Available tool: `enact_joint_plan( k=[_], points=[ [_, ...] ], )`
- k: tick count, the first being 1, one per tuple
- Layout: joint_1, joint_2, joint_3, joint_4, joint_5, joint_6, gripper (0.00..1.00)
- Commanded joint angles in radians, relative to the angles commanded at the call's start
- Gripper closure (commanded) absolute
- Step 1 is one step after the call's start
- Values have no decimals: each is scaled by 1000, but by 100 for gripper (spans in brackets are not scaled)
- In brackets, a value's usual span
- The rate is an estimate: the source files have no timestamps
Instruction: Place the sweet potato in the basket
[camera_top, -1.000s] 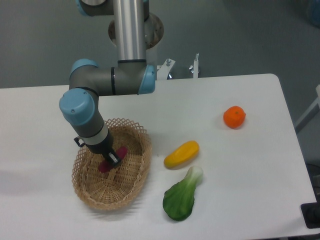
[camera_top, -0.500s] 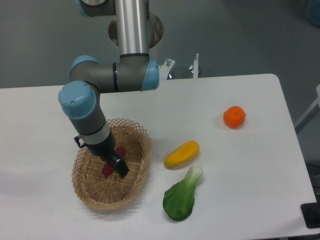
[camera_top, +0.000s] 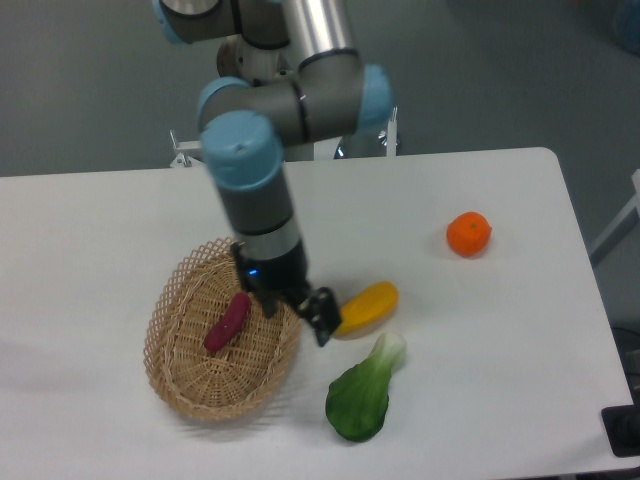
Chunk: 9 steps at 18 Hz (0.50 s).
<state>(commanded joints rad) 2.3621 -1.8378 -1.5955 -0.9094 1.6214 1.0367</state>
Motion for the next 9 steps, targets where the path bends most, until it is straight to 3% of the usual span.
enact_joint_plan(
  k=[9],
  points=[
    [222,37,65,-207,-49,348,0]
  ],
)
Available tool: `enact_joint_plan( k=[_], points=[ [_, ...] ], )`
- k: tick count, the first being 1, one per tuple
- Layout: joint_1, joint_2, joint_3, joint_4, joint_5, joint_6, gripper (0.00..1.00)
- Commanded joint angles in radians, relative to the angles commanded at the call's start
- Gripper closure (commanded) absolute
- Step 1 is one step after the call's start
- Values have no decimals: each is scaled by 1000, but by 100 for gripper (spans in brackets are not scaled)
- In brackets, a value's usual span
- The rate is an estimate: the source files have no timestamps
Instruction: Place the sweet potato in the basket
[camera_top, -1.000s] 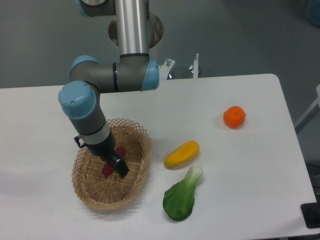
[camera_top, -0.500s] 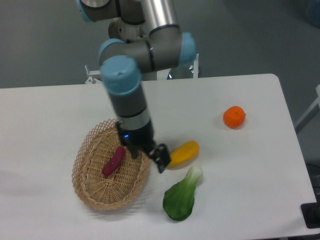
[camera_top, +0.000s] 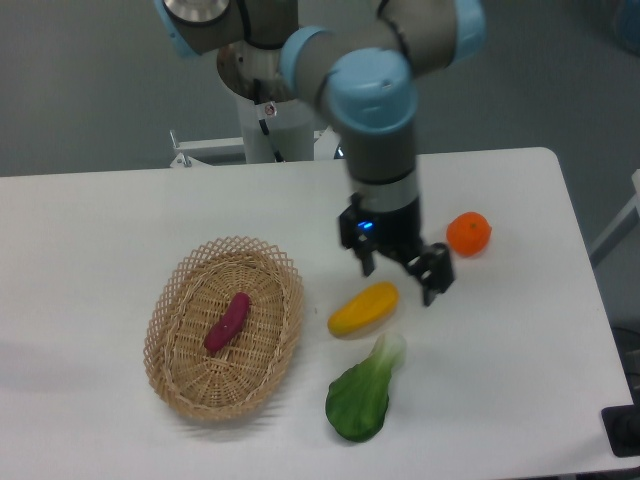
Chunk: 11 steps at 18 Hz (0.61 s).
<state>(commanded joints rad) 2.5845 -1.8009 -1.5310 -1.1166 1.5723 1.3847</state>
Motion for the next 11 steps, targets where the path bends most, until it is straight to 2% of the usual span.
enact_joint_plan(
  k=[6,8,11],
  points=[
    [115,0,14,-3,-21,302,0],
    [152,0,14,-3,-58,350,0],
    [163,0,14,-3,-75,353,0]
  ],
)
